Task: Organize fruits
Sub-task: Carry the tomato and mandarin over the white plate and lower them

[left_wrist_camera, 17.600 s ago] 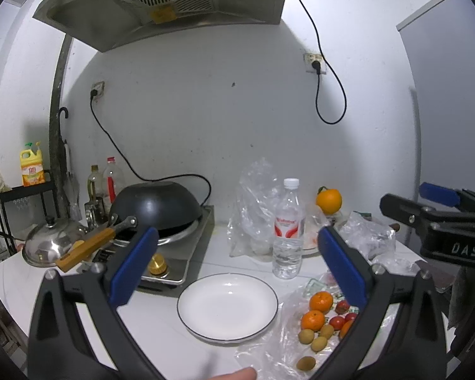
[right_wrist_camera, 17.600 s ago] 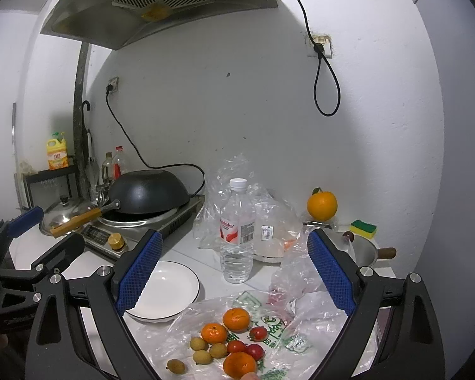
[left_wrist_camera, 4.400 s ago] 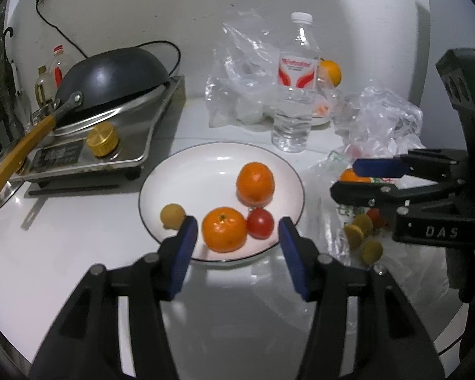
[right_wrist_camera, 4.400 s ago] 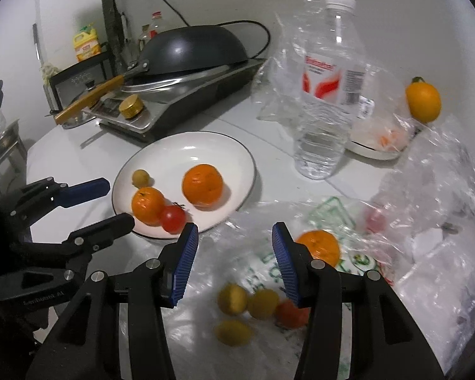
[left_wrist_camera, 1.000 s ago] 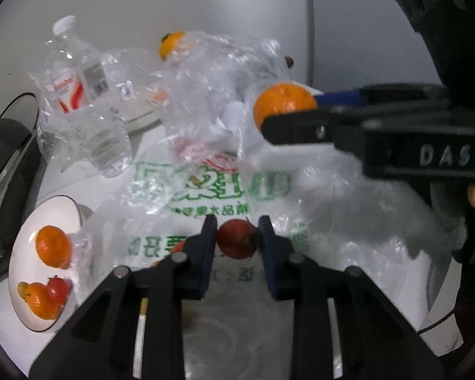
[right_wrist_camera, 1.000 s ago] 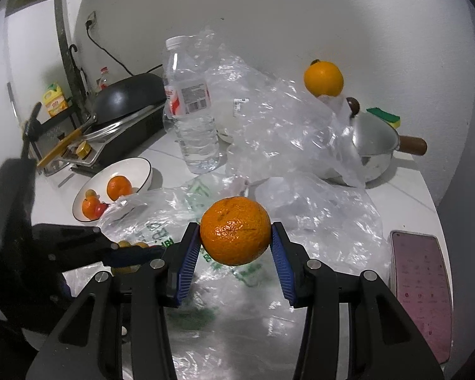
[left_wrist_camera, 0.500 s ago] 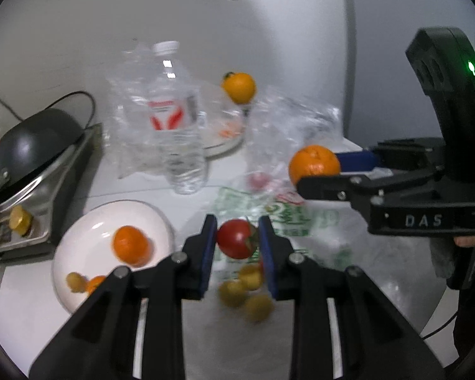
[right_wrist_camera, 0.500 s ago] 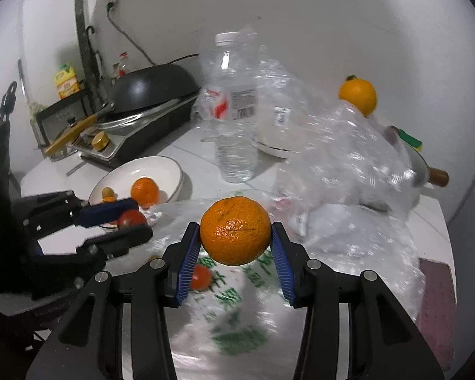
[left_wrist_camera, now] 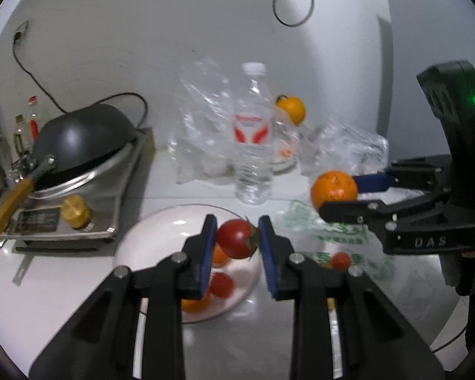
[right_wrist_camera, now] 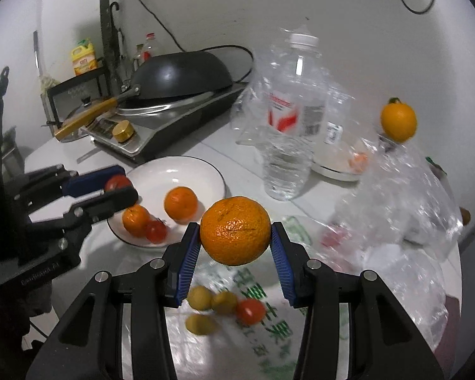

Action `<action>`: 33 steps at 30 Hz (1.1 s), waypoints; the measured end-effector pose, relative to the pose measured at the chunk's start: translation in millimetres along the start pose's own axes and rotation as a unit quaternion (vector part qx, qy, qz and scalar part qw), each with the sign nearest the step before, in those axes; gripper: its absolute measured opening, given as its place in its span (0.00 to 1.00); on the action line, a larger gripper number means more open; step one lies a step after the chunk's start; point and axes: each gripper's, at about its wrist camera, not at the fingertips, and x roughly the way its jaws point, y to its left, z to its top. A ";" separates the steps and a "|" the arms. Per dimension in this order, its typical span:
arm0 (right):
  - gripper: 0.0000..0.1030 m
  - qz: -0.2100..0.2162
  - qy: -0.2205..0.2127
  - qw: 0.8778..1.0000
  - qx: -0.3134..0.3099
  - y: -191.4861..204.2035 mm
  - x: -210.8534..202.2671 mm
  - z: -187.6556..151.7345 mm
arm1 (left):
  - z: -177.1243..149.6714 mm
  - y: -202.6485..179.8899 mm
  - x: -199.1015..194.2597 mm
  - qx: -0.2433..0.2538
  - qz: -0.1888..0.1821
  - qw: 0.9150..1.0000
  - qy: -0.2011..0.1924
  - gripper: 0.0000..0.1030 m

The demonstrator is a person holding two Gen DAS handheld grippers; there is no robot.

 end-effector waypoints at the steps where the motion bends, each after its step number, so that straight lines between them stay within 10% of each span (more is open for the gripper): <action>1: 0.46 0.002 0.001 1.000 -0.003 3.1 2.3 3.1 | 1.3 5.6 -1.7 -0.002 0.005 1.000 -0.006 0.27; 15: 0.46 0.039 0.001 0.999 -0.017 38.6 42.6 41.6 | 6.6 72.0 14.6 -0.042 0.039 0.998 -0.012 0.27; 33: 0.46 0.070 0.018 0.996 0.049 28.4 99.5 64.4 | -16.3 84.4 77.1 -0.036 0.039 0.996 0.071 0.27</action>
